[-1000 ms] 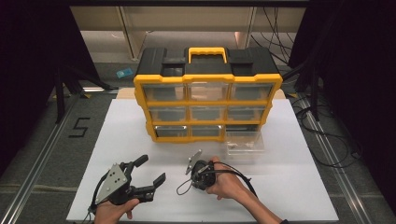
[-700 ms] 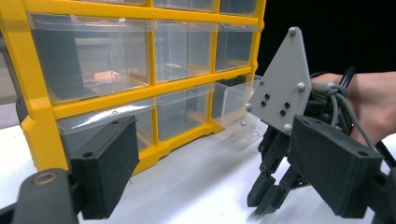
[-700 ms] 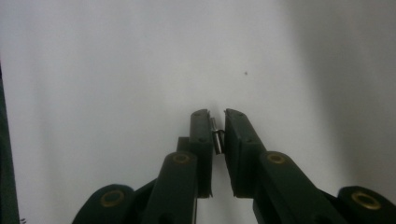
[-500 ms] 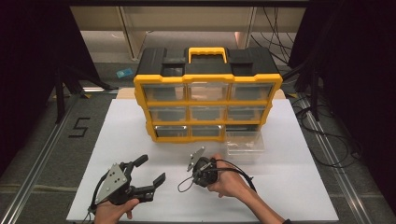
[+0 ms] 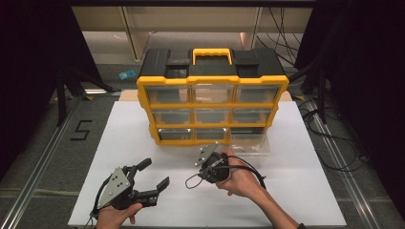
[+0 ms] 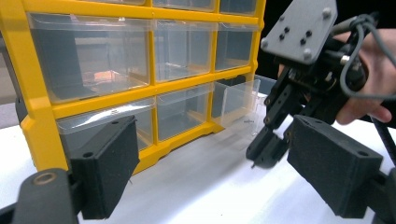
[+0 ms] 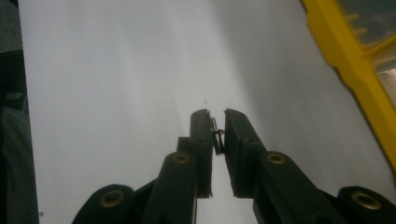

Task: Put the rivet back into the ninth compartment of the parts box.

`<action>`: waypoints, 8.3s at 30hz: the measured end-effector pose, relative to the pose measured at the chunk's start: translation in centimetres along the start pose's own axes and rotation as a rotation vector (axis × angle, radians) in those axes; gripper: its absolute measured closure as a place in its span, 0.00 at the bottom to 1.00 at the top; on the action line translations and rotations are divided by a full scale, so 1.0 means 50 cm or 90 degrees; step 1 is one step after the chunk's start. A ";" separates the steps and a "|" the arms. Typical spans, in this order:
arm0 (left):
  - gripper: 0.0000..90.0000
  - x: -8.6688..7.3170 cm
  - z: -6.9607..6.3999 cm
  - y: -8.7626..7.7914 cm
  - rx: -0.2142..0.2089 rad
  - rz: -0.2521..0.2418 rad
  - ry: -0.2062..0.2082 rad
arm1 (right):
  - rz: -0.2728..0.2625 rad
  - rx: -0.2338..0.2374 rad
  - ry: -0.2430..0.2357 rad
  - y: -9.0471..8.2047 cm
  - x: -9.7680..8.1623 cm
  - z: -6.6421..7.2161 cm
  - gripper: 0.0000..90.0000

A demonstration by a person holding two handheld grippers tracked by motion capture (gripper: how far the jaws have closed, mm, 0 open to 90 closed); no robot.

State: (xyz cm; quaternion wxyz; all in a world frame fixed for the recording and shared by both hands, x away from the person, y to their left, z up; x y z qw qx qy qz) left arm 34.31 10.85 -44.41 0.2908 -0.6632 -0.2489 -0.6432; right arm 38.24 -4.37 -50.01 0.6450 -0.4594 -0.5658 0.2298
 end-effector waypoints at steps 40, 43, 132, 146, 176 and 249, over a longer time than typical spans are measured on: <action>0.18 0.002 0.000 0.000 0.000 -0.003 -0.005 | -0.122 -0.095 0.038 -0.148 0.023 -0.090 0.91; 0.18 0.002 0.000 -0.001 0.000 -0.002 -0.001 | -0.128 -0.100 0.045 -0.158 0.021 -0.096 0.91; 0.18 0.004 0.001 -0.002 0.001 -0.005 -0.005 | -0.160 -0.163 0.207 -0.172 -0.081 -0.226 0.43; 0.18 0.002 0.000 -0.001 0.000 -0.003 -0.006 | -0.233 -0.147 0.210 -0.204 -0.049 -0.179 0.36; 0.18 0.000 0.002 0.000 -0.003 0.000 0.003 | -0.318 -0.128 0.198 -0.199 -0.033 -0.104 0.31; 0.18 -0.007 -0.003 0.001 -0.007 0.013 -0.006 | -0.423 -0.120 0.237 -0.206 -0.119 -0.034 0.23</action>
Point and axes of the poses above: each handheld gripper's, and its own axes: y roughly forward along the jaws, x roughly out of its top, z roughly to its left, the point moved 10 cm from there along y, roughly forward along the jaws, and after that the axes turned 2 degrees about y, right-handed, at the moved point
